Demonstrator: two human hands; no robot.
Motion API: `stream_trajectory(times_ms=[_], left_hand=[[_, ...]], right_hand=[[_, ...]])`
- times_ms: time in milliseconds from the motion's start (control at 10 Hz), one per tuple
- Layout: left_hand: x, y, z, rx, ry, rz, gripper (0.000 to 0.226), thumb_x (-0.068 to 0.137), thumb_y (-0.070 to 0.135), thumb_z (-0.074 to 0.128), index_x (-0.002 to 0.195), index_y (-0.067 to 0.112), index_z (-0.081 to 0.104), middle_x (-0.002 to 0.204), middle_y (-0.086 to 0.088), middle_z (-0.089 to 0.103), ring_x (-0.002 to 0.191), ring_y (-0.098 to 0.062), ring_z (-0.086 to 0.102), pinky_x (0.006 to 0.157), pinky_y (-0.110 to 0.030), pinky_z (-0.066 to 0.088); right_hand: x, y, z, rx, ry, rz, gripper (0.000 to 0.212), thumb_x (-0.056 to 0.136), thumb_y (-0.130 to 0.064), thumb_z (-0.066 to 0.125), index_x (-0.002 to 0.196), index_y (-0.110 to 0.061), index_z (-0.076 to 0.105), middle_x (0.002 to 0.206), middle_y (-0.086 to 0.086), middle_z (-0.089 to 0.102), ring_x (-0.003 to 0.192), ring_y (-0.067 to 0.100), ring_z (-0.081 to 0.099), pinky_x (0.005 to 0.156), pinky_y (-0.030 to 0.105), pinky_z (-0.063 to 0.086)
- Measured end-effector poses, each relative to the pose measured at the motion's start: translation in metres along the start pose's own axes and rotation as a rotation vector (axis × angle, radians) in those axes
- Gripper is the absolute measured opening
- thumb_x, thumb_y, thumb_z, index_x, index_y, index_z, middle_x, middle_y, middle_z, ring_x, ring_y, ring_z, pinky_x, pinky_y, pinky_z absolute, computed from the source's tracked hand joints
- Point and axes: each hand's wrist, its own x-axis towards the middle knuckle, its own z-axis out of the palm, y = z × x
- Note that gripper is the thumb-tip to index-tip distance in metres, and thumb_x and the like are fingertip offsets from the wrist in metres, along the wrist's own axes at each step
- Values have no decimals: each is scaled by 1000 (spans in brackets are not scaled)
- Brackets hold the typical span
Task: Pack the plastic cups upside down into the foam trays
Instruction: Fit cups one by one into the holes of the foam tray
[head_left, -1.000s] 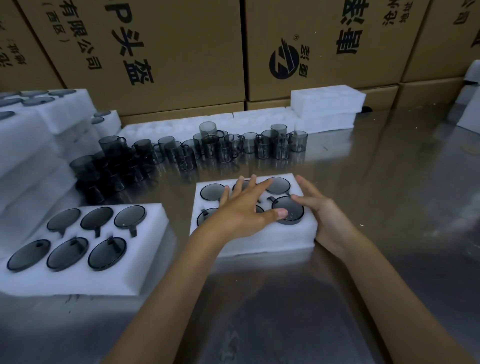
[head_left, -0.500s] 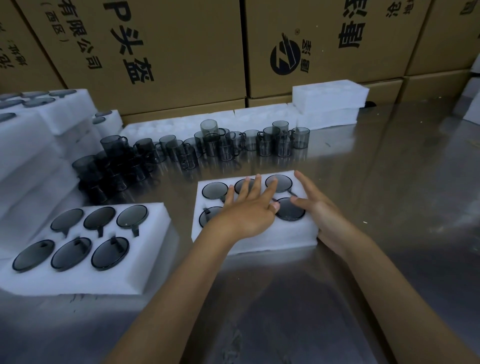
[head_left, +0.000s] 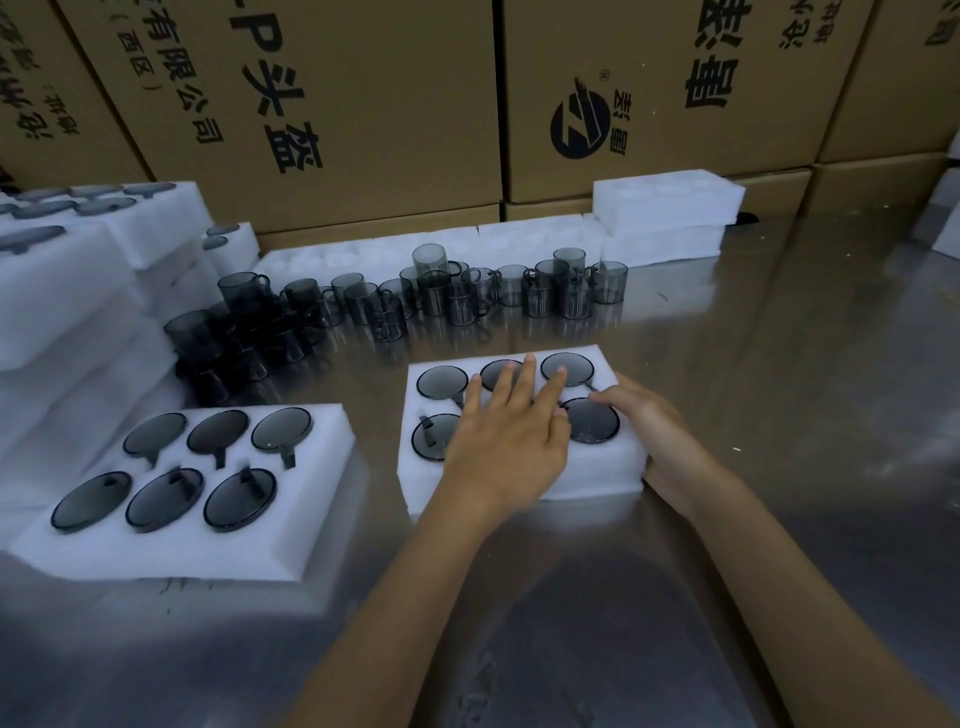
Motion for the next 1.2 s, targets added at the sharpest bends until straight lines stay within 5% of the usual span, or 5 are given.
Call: stream_trajectory(times_ms=[300,500,700,1100,1200], left_hand=[[-22,9,6,120,342,-15,60,99,36,20,156,20,28,164,-10,25,148,-26,28,122,-51,12],[-25,1,7,34,616,195,45,96,24,36,131,12,61,142,-6,57,134,-25,49,115,-49,30],[-20,-31,13,-218,828,-24,41,97,23,38,135,18,53,151,-3,44,139,-21,38,113,-41,24],[-8,-57,32,-383,406,-412,45,98,28,43,142,20,47,149,-10,44,135,-29,37,107,-39,27],[-22,-53,23,-612,399,-407,56,108,41,25,159,25,8,158,-21,31,147,-33,26,121,-43,16]], right_hand=[[-4,-5,5,-72,-56,-156,41,97,-22,57,134,-42,59,131,-15,66,123,8,62,104,34,47],[-2,-5,8,122,166,-155,39,95,-18,64,131,-34,64,122,-7,72,109,12,70,83,26,57],[-4,-13,-1,326,339,-236,44,98,-15,59,140,-30,55,128,0,69,116,24,68,94,42,57],[-33,-44,59,480,45,-156,41,103,-19,50,144,-16,51,134,11,65,125,30,62,102,49,51],[-31,-44,102,369,-12,-47,44,100,-16,56,143,-19,50,128,14,68,118,35,65,99,55,53]])
